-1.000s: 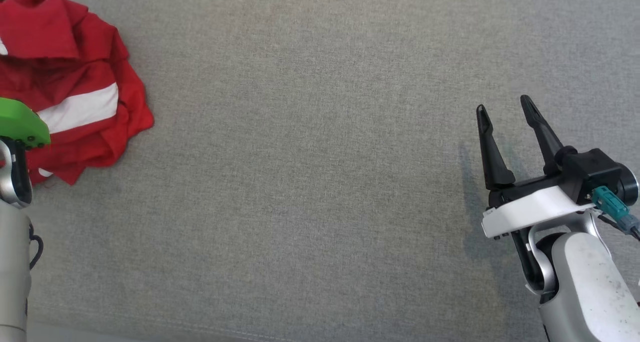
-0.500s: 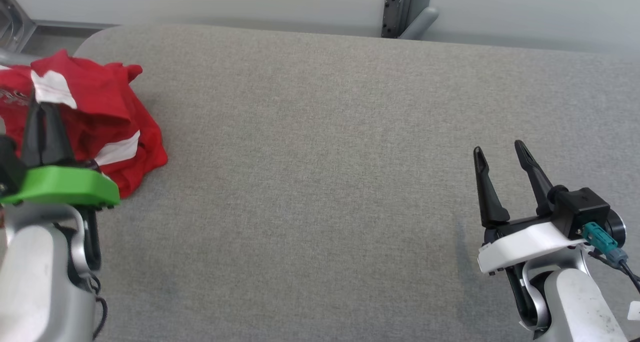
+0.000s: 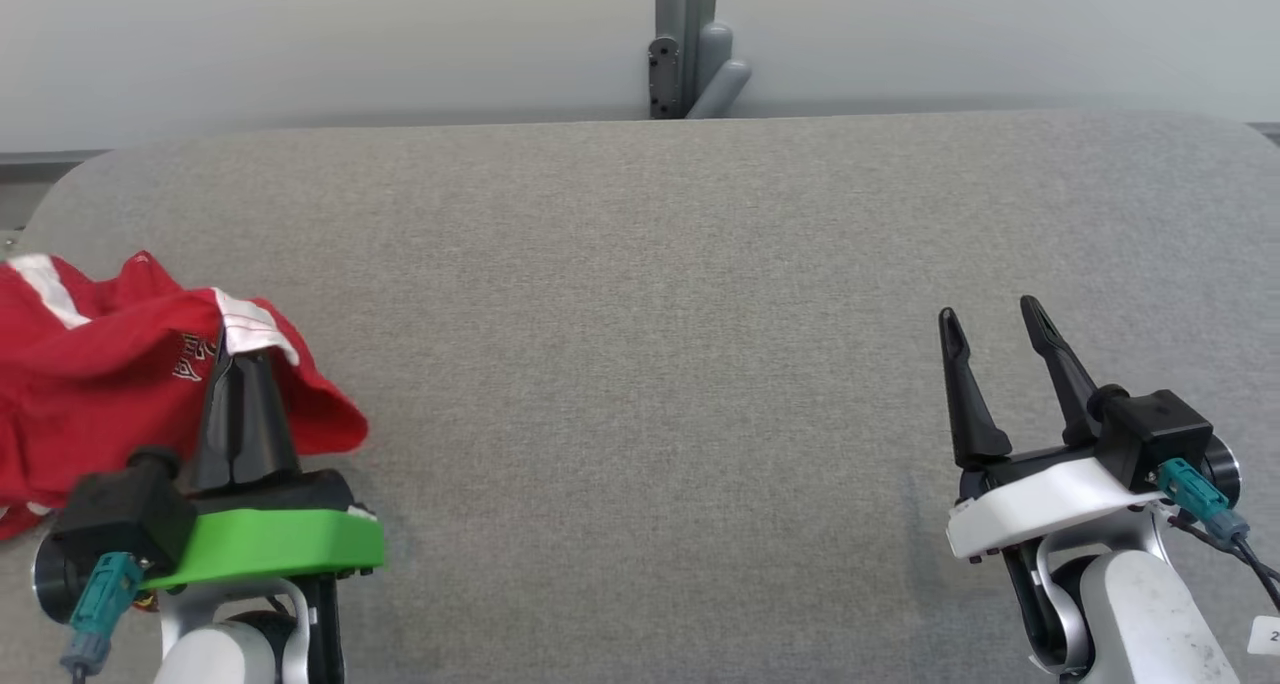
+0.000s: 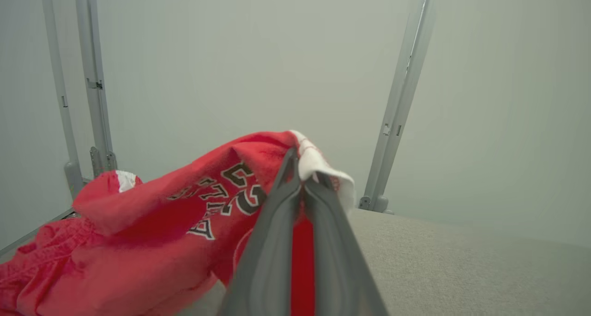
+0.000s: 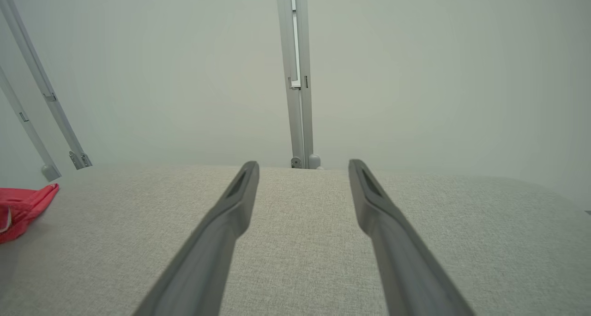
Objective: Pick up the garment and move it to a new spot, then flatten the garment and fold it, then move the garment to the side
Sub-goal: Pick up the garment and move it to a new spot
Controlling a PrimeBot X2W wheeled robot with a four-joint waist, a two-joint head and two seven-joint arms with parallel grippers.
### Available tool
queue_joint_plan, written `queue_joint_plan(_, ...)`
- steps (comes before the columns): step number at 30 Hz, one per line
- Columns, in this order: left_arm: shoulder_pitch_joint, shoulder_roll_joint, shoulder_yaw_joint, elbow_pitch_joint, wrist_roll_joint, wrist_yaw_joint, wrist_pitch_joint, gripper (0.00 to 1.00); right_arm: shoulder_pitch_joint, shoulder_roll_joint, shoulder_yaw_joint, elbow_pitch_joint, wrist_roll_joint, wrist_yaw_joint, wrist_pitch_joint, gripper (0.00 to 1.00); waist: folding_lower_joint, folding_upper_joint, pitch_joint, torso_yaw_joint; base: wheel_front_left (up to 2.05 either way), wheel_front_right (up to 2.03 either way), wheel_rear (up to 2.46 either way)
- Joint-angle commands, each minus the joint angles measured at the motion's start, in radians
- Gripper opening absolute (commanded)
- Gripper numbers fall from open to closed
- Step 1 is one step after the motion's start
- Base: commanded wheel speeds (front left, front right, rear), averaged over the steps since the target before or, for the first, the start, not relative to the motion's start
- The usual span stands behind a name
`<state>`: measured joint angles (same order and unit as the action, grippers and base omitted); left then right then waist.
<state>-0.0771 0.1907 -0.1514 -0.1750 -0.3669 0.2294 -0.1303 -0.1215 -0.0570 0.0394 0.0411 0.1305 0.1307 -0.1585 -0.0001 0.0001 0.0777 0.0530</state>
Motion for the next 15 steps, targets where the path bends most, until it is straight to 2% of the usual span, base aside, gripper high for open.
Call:
queue_joint_plan(1,0.008,-0.010,-0.015,-0.014,0.005,-0.003,0.003,0.00,-0.008,0.001,0.001,-0.003,0.011,0.000,-0.002,1.00,0.0001,-0.0001,0.011,-0.055,0.00,0.00,0.00)
queue_joint_plan(6,-0.062,-0.033,-0.112,-0.020,0.024,-0.054,0.023,0.00,-0.028,0.001,0.019,0.001,0.016,0.000,-0.007,1.00,0.0001,-0.0001,0.046,-0.137,0.00,0.00,0.00)
queue_joint_plan(7,-0.062,-0.033,-0.112,-0.020,0.024,-0.054,0.023,0.00,-0.028,0.001,0.019,0.001,0.016,0.000,-0.007,1.00,0.0001,-0.0001,0.046,-0.137,0.00,0.00,0.00)
queue_joint_plan(12,-0.194,-0.069,-0.259,0.031,0.055,-0.145,0.059,0.00,-0.051,0.004,0.028,0.004,0.027,0.000,-0.017,1.00,0.0001,-0.0001,0.100,-0.223,0.00,0.00,0.00)
queue_joint_plan(15,-0.278,-0.093,-0.317,0.080,0.070,-0.178,0.066,0.00,-0.066,0.005,0.037,0.013,0.037,0.000,-0.027,1.00,0.0001,-0.0001,0.140,-0.281,0.00,0.00,0.00)
